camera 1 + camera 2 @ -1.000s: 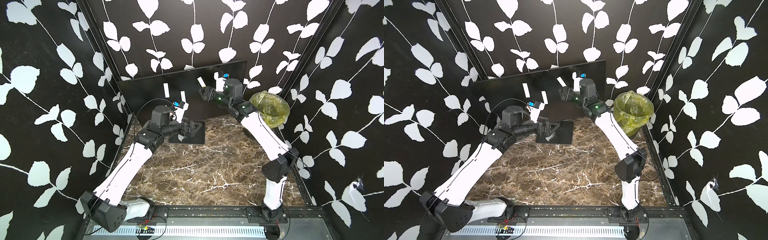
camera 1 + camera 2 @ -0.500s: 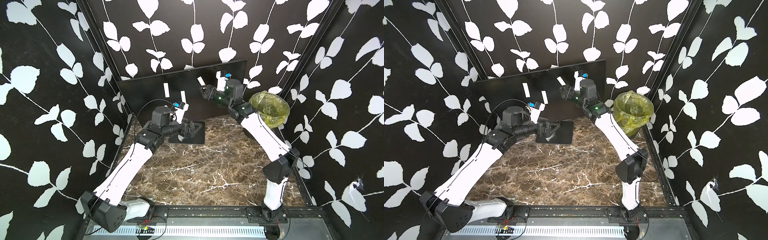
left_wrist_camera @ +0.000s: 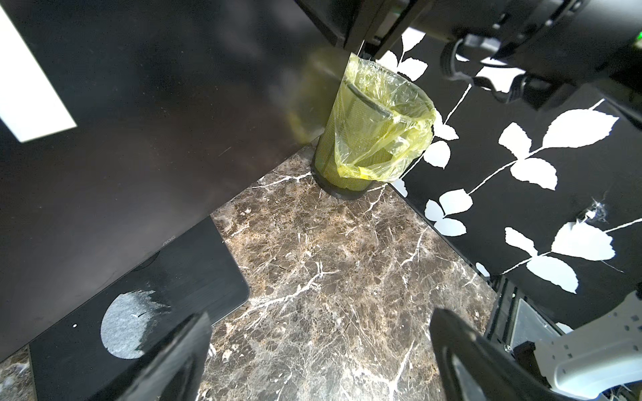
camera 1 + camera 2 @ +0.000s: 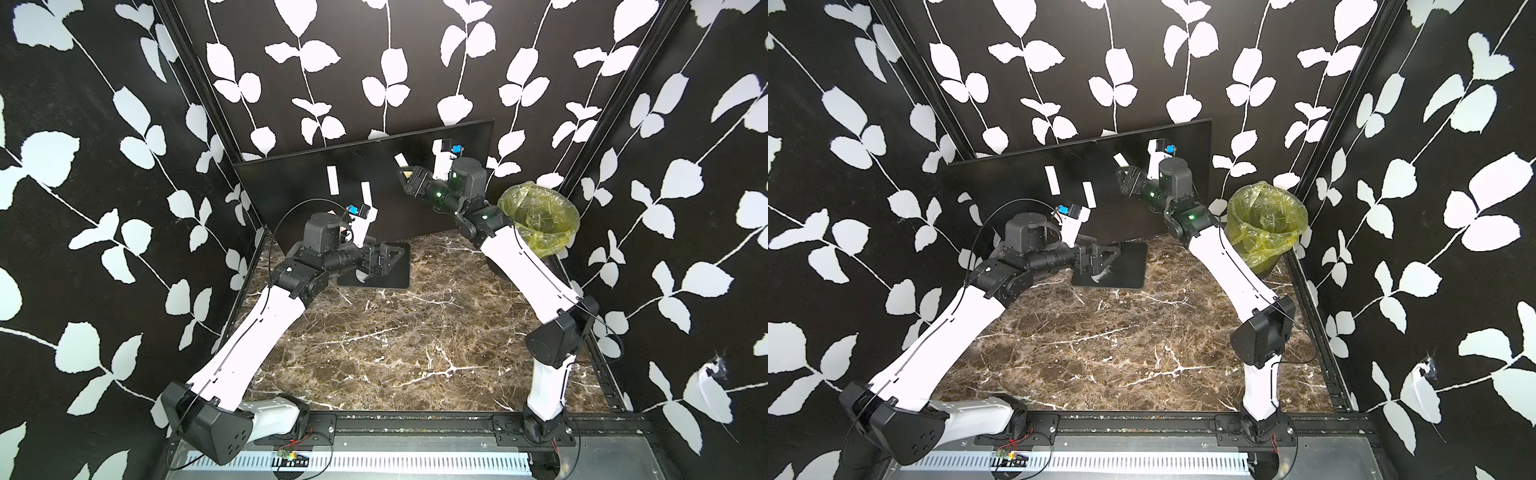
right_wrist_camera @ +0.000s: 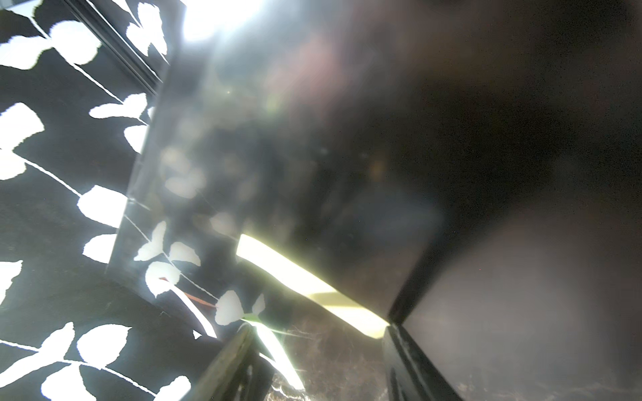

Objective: Remove the sticky note from the monitor
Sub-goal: Tear off the sticky note from the monitor.

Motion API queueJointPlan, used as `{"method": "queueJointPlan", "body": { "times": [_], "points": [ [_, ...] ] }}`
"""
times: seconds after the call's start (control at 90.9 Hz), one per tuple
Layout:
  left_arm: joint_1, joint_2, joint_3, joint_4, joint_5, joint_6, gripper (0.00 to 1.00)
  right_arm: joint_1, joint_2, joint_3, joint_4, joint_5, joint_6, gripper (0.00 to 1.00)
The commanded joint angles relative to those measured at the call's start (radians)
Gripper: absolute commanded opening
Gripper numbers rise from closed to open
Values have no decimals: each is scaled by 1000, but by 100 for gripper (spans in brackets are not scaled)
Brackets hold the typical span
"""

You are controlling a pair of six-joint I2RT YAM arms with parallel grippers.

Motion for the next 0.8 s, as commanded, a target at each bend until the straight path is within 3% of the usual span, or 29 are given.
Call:
{"method": "queueJointPlan", "body": {
  "times": [0.0,0.418,0.572,0.792],
  "points": [
    [-4,-28,-14,7,6,12,99,4,-4,8,97,12,4,59],
    [-4,-35,-17,2,4,17,99,19,6,34,92,-6,23,57],
    [-4,-41,-19,3,3,18,99,19,-26,19,-11,84,76,59],
    [-4,-42,-27,11,9,19,99,37,-87,-103,30,146,184,60]
  ]
}}
